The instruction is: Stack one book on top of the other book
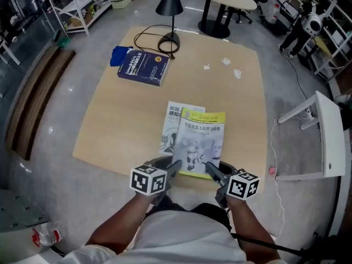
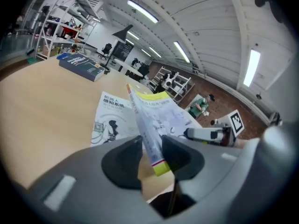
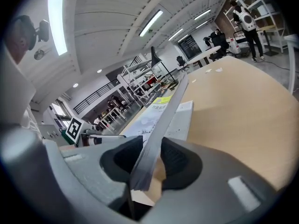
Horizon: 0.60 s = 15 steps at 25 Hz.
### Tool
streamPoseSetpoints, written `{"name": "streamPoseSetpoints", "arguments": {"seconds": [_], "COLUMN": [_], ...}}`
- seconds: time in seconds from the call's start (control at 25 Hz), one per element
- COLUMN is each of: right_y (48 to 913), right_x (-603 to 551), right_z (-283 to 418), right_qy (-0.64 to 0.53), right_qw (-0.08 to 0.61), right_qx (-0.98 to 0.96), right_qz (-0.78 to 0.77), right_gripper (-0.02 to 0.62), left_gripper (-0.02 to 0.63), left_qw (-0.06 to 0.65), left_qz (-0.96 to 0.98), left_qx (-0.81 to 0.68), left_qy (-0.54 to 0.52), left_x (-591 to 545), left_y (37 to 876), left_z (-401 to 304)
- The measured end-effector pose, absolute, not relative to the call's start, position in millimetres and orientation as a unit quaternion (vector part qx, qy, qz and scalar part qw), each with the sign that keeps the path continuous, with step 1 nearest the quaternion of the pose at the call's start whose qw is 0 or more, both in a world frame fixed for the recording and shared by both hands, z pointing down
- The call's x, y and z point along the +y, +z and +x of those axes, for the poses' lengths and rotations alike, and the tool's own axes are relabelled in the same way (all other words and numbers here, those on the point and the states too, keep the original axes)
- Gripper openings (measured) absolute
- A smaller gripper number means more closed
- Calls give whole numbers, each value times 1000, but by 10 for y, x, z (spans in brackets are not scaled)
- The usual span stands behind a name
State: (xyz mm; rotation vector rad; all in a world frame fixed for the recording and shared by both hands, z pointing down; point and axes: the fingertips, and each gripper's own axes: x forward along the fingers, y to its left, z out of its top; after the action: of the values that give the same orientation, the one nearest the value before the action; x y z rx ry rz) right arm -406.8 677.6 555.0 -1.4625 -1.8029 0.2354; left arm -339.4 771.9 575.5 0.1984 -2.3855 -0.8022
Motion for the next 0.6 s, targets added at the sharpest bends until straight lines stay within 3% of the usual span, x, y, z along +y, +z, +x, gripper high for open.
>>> {"name": "streamPoseSetpoints", "arguments": {"seconds": [0.6], "right_y": [5914], "right_x": [7406], "right_z": [-4292], "right_qy": [74], "right_qw": [432], "right_qx": [-718], "right_qz": [-541], "right_gripper": [121], "left_gripper": [147], "left_qw": [335], "left_qz": [82], "left_qx": [-878], "left_qy": [-332], "left_x": [8338], "left_y": [6183], "left_z": [-3612]}}
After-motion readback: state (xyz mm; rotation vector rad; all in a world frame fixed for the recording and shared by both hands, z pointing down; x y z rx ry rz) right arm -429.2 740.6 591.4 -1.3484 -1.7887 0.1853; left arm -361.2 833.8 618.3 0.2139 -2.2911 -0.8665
